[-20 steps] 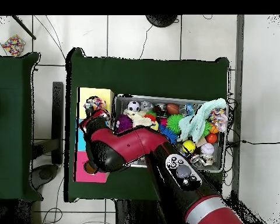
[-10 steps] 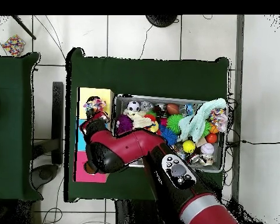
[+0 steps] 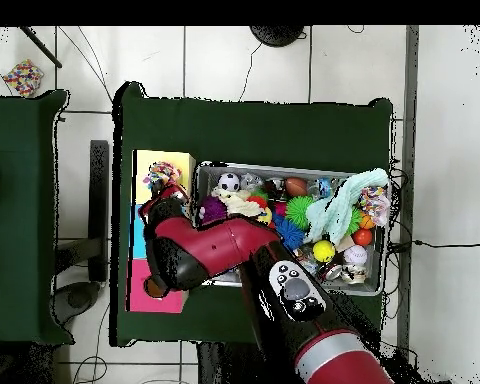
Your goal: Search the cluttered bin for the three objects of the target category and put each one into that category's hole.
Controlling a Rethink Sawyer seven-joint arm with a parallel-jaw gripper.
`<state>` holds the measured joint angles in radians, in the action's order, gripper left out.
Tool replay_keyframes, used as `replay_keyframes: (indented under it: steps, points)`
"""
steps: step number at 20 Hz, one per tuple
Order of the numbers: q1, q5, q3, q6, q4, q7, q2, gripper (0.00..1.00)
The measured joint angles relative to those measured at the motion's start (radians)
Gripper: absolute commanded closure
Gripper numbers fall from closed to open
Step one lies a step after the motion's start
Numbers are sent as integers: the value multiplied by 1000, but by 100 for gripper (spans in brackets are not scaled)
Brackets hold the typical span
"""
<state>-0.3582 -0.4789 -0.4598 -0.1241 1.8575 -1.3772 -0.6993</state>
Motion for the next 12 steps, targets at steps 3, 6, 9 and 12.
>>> replay_keyframes:
  steps: [3,6,9,12]
  points:
    - [21,0,20,0,-19,0,0,100]
    - [41,0,41,0,-35,0,0,100]
    - [76,2,82,4,-61,0,1,100]
    - [107,2,120,21,-86,0,3,100]
